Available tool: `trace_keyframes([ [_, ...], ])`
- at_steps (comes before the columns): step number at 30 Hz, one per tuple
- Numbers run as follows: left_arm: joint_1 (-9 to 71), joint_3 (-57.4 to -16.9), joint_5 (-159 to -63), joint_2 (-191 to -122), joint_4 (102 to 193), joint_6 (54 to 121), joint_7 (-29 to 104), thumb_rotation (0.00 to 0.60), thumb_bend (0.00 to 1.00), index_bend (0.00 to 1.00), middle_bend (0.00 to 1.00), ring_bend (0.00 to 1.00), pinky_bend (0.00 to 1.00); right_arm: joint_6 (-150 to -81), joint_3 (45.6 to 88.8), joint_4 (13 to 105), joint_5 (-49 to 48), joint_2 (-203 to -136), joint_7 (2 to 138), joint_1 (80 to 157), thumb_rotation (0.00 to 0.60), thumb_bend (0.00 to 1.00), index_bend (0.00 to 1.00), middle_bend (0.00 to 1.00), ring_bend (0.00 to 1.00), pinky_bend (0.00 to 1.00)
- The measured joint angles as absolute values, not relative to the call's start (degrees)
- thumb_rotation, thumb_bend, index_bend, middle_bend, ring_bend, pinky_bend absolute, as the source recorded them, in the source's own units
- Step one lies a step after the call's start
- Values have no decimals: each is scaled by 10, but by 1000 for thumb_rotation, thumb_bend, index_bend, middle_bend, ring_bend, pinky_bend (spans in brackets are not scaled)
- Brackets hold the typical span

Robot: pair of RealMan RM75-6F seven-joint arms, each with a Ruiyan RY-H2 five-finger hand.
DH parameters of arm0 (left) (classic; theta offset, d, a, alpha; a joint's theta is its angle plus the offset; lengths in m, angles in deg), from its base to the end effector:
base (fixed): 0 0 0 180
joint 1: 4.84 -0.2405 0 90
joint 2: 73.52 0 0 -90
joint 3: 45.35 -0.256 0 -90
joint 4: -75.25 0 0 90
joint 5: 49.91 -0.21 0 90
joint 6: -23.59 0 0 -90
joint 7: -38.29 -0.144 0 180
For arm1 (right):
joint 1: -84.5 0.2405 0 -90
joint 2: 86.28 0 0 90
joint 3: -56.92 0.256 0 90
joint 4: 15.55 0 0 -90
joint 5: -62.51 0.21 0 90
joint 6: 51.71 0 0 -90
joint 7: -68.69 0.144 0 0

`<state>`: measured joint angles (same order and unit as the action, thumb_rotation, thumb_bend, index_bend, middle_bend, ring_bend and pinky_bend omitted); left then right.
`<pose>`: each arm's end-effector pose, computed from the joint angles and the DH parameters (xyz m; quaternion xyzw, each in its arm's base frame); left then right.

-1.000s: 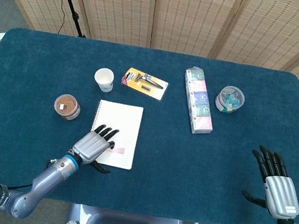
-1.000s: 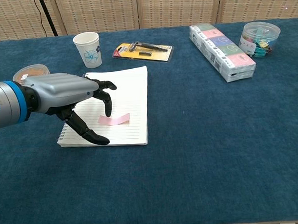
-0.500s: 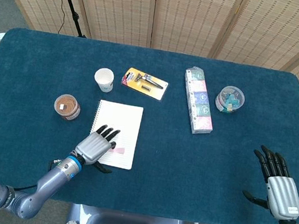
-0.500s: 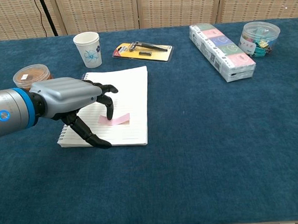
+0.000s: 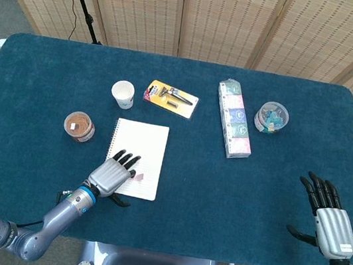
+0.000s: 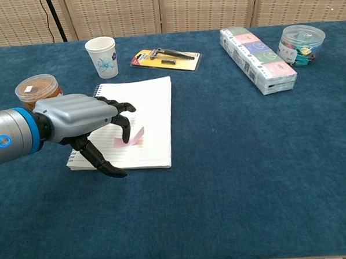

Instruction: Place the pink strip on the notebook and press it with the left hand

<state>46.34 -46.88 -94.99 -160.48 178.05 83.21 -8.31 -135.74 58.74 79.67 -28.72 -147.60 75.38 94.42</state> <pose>-0.1221 0.2794 -0.0418 -0.8436 -0.3118 -0.2219 0.3767 -0.2786 -0.2012 0.1598 0.6235 -0.3865 0.4488 0.5104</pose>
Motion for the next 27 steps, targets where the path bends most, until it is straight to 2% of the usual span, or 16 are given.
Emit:
trace_keyframes([
  [27, 456, -479, -954, -1591, 1790, 837, -83, 261, 0, 340, 0, 0, 0, -1356, 591, 800, -289, -1472, 760, 940, 600, 0, 0, 0, 0, 0],
])
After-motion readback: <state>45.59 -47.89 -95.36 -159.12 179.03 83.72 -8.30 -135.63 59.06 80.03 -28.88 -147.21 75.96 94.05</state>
